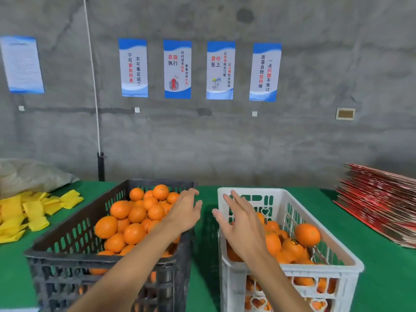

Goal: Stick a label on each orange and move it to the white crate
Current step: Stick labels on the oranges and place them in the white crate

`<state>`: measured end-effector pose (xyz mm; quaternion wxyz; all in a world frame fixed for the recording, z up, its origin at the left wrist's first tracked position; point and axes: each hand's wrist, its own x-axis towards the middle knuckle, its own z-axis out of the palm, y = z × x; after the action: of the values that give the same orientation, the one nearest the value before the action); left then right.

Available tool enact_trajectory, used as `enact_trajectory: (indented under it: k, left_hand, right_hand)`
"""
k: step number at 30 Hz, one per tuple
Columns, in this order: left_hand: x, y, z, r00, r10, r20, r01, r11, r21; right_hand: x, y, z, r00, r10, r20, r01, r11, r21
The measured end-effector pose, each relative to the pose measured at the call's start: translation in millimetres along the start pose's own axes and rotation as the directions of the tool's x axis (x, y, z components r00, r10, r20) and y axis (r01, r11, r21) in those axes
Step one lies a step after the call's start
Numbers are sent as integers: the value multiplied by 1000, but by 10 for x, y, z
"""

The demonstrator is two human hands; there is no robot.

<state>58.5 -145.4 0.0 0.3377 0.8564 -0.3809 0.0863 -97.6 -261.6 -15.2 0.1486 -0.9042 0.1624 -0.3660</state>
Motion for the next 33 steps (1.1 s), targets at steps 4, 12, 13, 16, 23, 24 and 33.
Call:
enact_trajectory:
  k: [4,12,13,16,23,24,33]
  left_hand:
    - [218,-623,-111,946,-205,252,142,959,245]
    - [802,-1316,47,873,-397,284,77,687,722]
    - [858,-1381,74,877,-398,268,71,660,748]
    - [950,-1529,102,889,-403,219,56,568,821]
    - [727,-1114,-310,967,-240,78,149,792,592]
    - [637,-946,-405,986,-162,34,121,846,520]
    - [-1167,-90,-407,909,287,-302,-299,954,8]
  right_hand:
    - [170,-260,469,997,-31,72,21,990,136]
    - [452,-451,1133,979,11,201,-73,950,305]
    - [460,-433,1164,979,20,202,-83,947,311]
    - [461,-387,1207,981,23,194,-90,935,344]
    - [337,-433,953,985,5,173,-61,946,317]
    - [312,-429,886,989,-9,147,-39,945,326]
    - [-563,-605,406,998,-17,-61,54,731,680]
